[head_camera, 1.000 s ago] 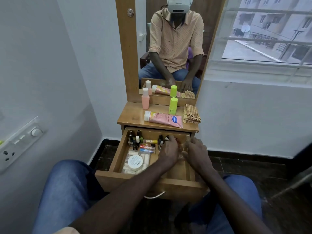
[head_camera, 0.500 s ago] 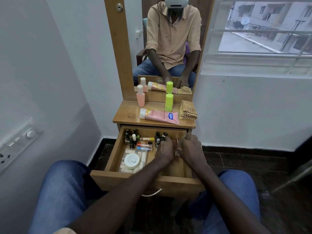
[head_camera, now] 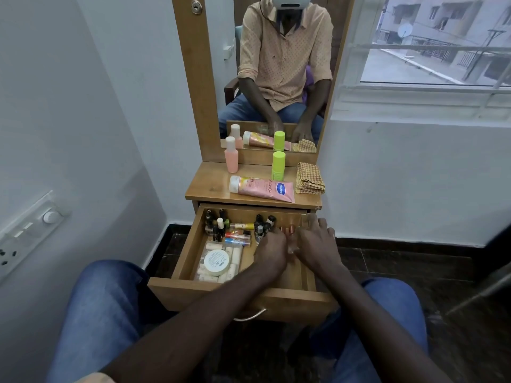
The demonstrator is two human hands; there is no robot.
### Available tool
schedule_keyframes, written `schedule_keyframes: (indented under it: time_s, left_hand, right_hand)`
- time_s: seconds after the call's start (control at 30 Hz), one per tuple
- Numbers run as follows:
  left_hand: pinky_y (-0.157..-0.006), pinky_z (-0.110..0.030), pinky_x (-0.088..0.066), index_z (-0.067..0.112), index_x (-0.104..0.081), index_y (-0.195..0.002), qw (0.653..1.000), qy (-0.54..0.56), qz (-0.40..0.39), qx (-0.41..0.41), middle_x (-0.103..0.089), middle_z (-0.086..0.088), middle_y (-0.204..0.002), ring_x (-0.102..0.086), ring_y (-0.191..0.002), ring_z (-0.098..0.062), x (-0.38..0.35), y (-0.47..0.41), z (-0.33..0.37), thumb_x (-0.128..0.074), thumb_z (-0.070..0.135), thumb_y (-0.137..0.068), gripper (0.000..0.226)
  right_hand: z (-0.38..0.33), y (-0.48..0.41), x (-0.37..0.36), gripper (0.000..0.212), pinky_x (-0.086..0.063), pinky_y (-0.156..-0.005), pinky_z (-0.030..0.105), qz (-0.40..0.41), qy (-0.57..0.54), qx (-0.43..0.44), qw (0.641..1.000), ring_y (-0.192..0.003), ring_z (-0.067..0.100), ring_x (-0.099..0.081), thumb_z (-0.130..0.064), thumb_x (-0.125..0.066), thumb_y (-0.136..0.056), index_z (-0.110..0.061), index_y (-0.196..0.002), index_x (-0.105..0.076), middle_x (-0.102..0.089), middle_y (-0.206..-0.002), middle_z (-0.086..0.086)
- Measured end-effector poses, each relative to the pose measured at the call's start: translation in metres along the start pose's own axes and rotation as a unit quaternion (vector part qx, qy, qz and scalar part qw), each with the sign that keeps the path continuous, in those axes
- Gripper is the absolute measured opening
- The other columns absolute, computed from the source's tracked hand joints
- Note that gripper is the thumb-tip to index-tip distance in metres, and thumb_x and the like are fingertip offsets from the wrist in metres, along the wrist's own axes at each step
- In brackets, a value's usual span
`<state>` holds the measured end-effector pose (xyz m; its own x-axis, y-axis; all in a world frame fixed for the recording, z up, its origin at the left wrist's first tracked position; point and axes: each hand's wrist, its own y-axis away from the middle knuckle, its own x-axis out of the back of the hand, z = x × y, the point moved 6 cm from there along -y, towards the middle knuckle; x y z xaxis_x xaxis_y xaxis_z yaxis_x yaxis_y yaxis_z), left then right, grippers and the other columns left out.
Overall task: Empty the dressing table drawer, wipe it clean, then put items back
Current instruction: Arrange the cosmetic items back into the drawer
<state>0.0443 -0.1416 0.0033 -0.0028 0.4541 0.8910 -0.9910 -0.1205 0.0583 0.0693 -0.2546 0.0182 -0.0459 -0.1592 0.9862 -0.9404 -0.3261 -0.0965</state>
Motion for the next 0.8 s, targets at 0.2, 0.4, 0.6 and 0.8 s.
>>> schedule_keyframes:
  time_s: [0.2, 0.4, 0.6, 0.8]
  left_hand:
    - [-0.060, -0.020, -0.041, 0.012, -0.063, -0.118, 0.999, -0.010, 0.010, -0.044, -0.069, -0.005, -0.107, -0.055, -0.078, -0.010, 0.006, -0.002, 0.005, -0.061, 0.016, -0.101, 0.017]
    - [-0.069, -0.025, -0.049, 0.013, -0.066, -0.113, 0.999, -0.005, 0.013, -0.050, -0.070, -0.005, -0.105, -0.058, -0.079, -0.011, 0.009, -0.001, 0.002, -0.059, 0.019, -0.102, 0.014]
    - [-0.061, -0.024, -0.051, 0.019, -0.065, -0.108, 0.991, -0.008, 0.076, -0.115, -0.069, 0.000, -0.097, -0.064, -0.077, -0.012, 0.052, 0.010, 0.008, -0.062, 0.012, -0.099, 0.012]
    - [-0.071, -0.026, -0.061, 0.018, -0.068, -0.110, 0.964, 0.082, 0.223, -0.121, -0.071, 0.004, -0.100, -0.064, -0.083, -0.005, 0.145, -0.022, -0.010, -0.068, 0.017, -0.097, 0.012]
  right_hand:
    - [-0.004, -0.011, -0.001, 0.041, -0.036, -0.113, 0.051, -0.020, 0.042, -0.019, 0.999, -0.144, 0.033, -0.029, -0.040, -0.078, -0.089, -0.027, -0.127, -0.070, -0.028, -0.162, 0.010]
    - [-0.006, -0.009, -0.005, 0.054, -0.031, -0.117, 0.055, -0.054, 0.021, -0.033, 0.998, -0.147, 0.035, -0.027, -0.048, -0.076, -0.088, -0.028, -0.137, -0.063, -0.019, -0.167, 0.009]
    - [-0.019, 0.002, 0.033, 0.025, -0.046, -0.105, 0.048, 0.055, -0.054, -0.020, 0.997, -0.137, 0.031, -0.044, -0.029, -0.078, -0.090, -0.022, -0.113, -0.074, -0.042, -0.156, 0.012]
    - [-0.025, -0.036, 0.087, 0.016, -0.058, -0.078, 0.035, 0.172, -0.181, -0.048, 0.967, -0.123, 0.026, -0.056, -0.014, -0.074, -0.090, -0.014, -0.106, -0.078, -0.062, -0.133, 0.008]
